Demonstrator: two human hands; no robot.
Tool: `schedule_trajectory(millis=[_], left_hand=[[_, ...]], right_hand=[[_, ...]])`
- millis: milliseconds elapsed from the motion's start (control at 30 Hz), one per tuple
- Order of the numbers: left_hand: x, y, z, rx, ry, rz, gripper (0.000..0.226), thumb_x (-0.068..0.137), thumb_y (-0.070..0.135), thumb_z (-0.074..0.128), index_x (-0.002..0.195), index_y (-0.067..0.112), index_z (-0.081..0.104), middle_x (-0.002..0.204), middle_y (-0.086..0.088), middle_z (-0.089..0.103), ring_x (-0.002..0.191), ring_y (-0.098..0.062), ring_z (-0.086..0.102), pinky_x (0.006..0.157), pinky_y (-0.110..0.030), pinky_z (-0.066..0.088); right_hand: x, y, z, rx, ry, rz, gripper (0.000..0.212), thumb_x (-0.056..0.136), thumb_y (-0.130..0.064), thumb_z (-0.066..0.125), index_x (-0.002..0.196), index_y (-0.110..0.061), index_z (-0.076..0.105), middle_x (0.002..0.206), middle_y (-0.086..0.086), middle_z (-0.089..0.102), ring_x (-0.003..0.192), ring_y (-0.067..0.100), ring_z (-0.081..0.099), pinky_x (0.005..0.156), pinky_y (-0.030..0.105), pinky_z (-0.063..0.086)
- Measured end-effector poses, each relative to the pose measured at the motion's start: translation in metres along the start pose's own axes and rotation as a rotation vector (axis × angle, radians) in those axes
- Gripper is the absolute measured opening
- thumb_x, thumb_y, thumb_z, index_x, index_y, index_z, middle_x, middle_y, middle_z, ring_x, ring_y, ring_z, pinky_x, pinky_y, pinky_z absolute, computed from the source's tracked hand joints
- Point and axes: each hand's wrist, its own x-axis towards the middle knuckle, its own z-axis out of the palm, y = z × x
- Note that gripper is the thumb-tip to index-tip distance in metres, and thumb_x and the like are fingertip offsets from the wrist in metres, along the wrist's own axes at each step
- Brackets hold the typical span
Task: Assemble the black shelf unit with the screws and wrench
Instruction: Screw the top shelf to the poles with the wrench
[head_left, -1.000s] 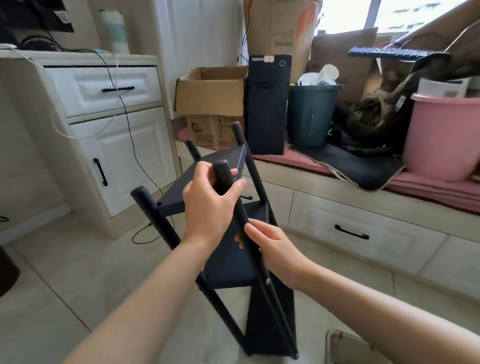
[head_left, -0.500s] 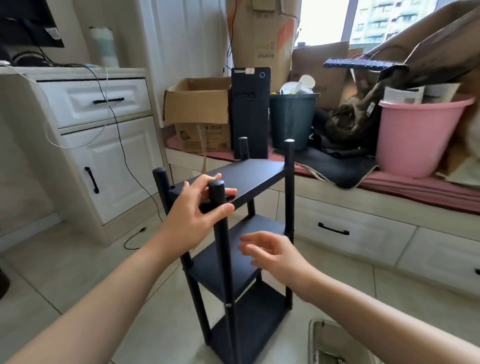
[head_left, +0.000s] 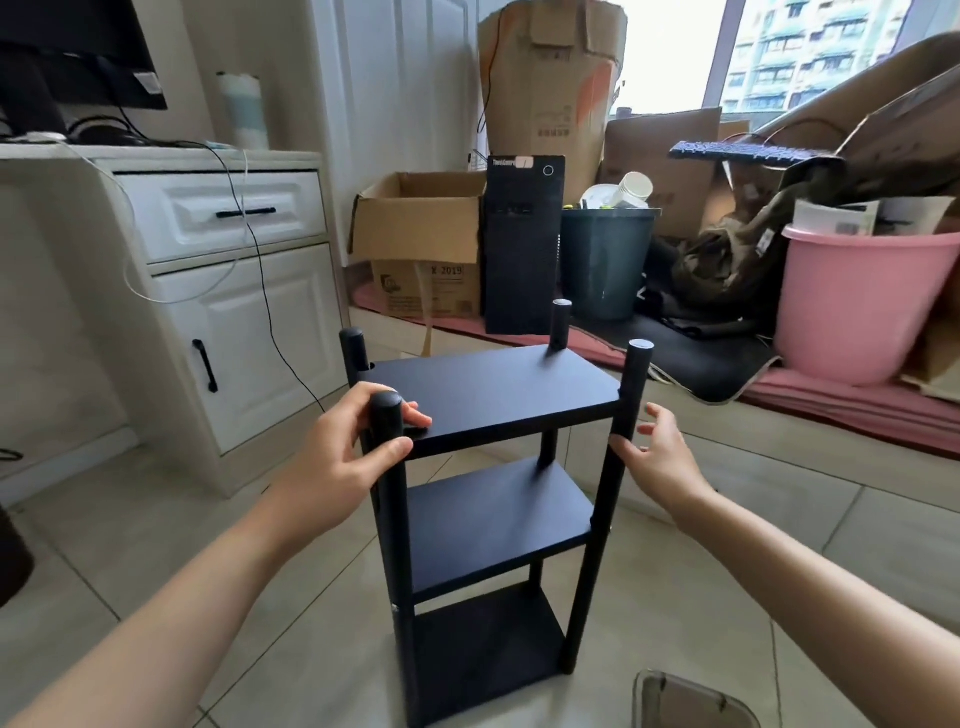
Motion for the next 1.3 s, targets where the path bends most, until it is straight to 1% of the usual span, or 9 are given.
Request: schedule_trajectory(millis=[233,400,500,567,633,800,967,1100,1300], left_hand=[[0.005,-0.002,-0.005,0.087,0.111,-0.035,0.053,0.092,-0.006,0.062,0.127,0.031,0.048,0.107,0.005,0.070,0.113,-0.006,0.061,0.098,-0.012,0.041],[0.010,-0.010,-0.005,0.406,0.243,-0.021,0.062,0.094,-0.002,0.060,0.141,0.036,0.050,0.136,0.007,0.055,0.114,0.002,0.054,0.101,-0.009,0.035],[0.012,-0.013,0.001,0.729,0.351,-0.038,0.071,0.089,-0.007,0.060,0.151,0.023,0.045,0.163,-0.014,0.027,0.152,-0.029,0.017,0.124,-0.040,0.016],[0.010,-0.013,0.012,0.883,0.382,-0.050,0.075,0.083,-0.011,0.061,0.151,0.017,0.046,0.166,-0.023,0.008,0.154,-0.040,-0.001,0.124,-0.050,0.005],[0.006,-0.011,0.025,0.965,0.390,-0.015,0.079,0.076,-0.014,0.067,0.148,0.013,0.050,0.166,-0.026,0.005,0.153,-0.047,-0.004,0.122,-0.058,0.001],[-0.001,-0.004,0.068,1.081,0.278,0.156,0.080,0.065,-0.015,0.077,0.140,0.006,0.058,0.158,-0.020,0.036,0.152,-0.043,0.016,0.121,-0.062,0.015],[-0.003,0.011,0.116,1.030,0.159,0.312,0.067,0.071,0.007,0.087,0.134,0.006,0.064,0.137,-0.010,0.064,0.136,-0.037,0.051,0.114,-0.061,0.035],[0.005,0.019,0.140,1.052,0.173,0.445,0.054,0.078,0.023,0.085,0.128,0.011,0.069,0.129,-0.006,0.069,0.126,-0.032,0.061,0.108,-0.061,0.043],[0.009,0.018,0.146,1.137,0.260,0.498,0.054,0.080,0.023,0.086,0.131,0.014,0.068,0.127,-0.006,0.071,0.115,-0.029,0.068,0.100,-0.055,0.052]], right_hand=[[0.008,-0.006,0.015,0.091,-0.043,-0.037,0.024,0.098,-0.020,0.056,0.122,-0.020,0.052,0.114,0.004,0.064,0.109,0.026,0.060,0.096,0.050,0.050],[-0.024,-0.002,0.011,0.095,-0.007,-0.136,0.014,0.096,-0.021,0.062,0.108,-0.024,0.056,0.094,-0.004,0.068,0.091,0.020,0.066,0.084,0.045,0.055],[-0.048,-0.001,0.006,0.132,-0.023,-0.171,0.012,0.093,-0.020,0.066,0.103,-0.021,0.060,0.090,-0.006,0.069,0.084,0.017,0.067,0.079,0.046,0.057],[-0.062,-0.002,0.004,0.150,-0.035,-0.173,0.010,0.093,-0.021,0.066,0.102,-0.021,0.061,0.092,-0.005,0.069,0.084,0.015,0.067,0.079,0.044,0.058],[-0.074,-0.001,0.002,0.167,-0.048,-0.168,0.009,0.094,-0.022,0.065,0.103,-0.022,0.061,0.095,-0.005,0.070,0.087,0.015,0.068,0.080,0.043,0.058],[-0.094,0.003,-0.006,0.217,-0.093,-0.159,0.007,0.093,-0.022,0.066,0.097,-0.025,0.061,0.097,-0.007,0.071,0.089,0.013,0.071,0.080,0.044,0.059],[-0.103,0.008,-0.016,0.263,-0.172,-0.166,0.016,0.095,-0.014,0.063,0.100,-0.030,0.065,0.098,-0.010,0.073,0.087,0.008,0.072,0.085,0.040,0.059],[-0.105,0.010,-0.018,0.304,-0.181,-0.177,0.020,0.095,-0.009,0.062,0.102,-0.027,0.066,0.095,-0.010,0.074,0.089,0.010,0.072,0.087,0.041,0.059],[-0.099,0.013,-0.019,0.244,-0.220,-0.210,0.015,0.097,-0.010,0.060,0.101,-0.023,0.065,0.090,-0.015,0.071,0.090,0.008,0.072,0.088,0.047,0.058]])
